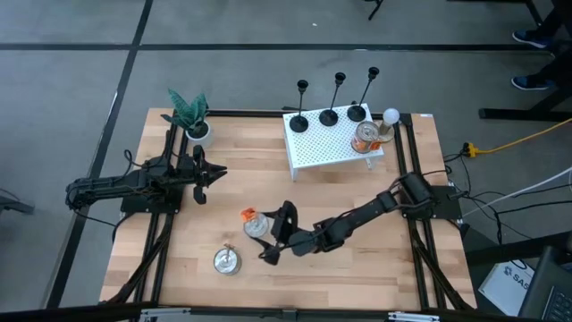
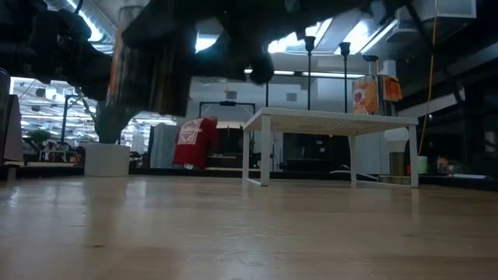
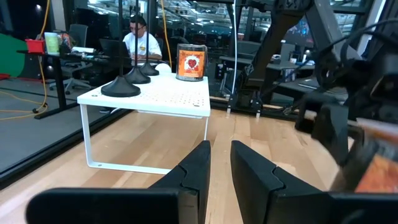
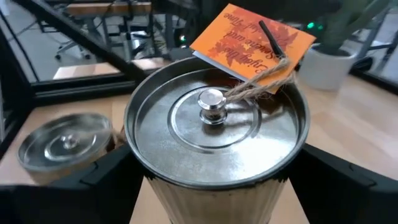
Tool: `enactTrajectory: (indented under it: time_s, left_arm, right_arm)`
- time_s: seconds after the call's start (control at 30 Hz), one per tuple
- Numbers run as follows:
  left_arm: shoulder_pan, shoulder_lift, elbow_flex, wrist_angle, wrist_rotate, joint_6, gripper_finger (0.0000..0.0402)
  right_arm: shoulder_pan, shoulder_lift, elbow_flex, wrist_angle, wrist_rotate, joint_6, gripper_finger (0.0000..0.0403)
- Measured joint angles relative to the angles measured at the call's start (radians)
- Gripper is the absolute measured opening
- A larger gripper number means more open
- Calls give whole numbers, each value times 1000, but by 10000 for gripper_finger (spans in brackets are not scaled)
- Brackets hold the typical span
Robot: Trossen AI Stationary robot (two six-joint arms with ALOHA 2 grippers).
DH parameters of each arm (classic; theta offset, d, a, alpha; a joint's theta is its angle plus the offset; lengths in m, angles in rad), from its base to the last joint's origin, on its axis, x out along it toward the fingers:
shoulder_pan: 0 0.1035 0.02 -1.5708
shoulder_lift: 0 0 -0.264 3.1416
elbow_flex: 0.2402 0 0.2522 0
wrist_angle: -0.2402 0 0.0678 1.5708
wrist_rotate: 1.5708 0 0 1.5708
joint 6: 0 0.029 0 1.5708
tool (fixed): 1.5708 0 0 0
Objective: Pick & Place candle stick holders
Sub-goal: Put the orange scented candle on the shelf aligned with the other orange scented candle
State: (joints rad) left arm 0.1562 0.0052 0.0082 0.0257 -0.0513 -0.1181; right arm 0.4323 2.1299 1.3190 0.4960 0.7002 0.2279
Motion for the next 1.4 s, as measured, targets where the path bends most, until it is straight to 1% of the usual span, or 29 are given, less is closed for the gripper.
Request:
enactTrajectory:
  time_s: [0.17,0.4,0.53,0.8,0.97,1.1,1.4]
  left_arm:
    - [0,0,0,0,0,0,59]
    - [0,0,0,0,0,0,59]
    - [0,0,0,0,0,0,59]
    - [0,0,0,0,0,0,59]
    - [0,0,0,0,0,0,59]
    - [0,0,0,0,0,0,59]
    - [0,0,0,0,0,0,59]
  right_arm:
    - [8,-49,0,-60,37,21,343]
    - [11,-88,1,-69,66,33,342]
    - [13,-96,1,-69,122,33,342]
    - [39,-100,1,-71,278,56,342]
    - [55,-126,1,-96,343,60,342]
    - [60,-178,2,-204,387,119,342]
    - [57,-289,2,-565,484,373,342]
